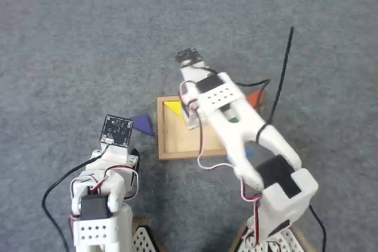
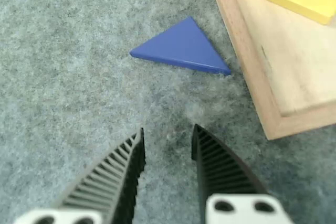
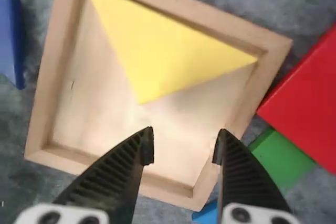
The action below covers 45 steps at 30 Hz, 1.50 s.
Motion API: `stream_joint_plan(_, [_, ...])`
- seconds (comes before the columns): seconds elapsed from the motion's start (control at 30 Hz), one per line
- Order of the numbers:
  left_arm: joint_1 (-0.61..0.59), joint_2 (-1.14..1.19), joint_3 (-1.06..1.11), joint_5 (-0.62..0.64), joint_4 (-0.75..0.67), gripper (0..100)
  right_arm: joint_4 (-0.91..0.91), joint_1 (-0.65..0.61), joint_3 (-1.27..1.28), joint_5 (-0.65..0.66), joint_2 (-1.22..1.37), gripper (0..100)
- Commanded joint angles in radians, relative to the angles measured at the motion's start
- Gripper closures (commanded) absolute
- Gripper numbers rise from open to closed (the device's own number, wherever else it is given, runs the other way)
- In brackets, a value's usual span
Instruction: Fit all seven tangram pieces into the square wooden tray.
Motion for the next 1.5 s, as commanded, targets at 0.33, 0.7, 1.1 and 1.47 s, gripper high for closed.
stream_joint_plan(0.33, [-0.006,-0.02,-0.015,0.009,0.005,86,-0.051,0.153,-0.107,0.342,0.028,63.0])
stream_joint_plan(0.7, [-0.006,-0.02,-0.015,0.009,0.005,86,-0.054,0.265,-0.285,0.381,0.288,63.0])
stream_joint_plan(1.1, [-0.006,-0.02,-0.015,0.009,0.005,86,-0.056,0.337,-0.245,0.399,0.213,63.0])
stream_joint_plan(1.47, [-0.006,-0.02,-0.015,0.009,0.005,86,-0.147,0.386,-0.135,0.356,0.102,63.0])
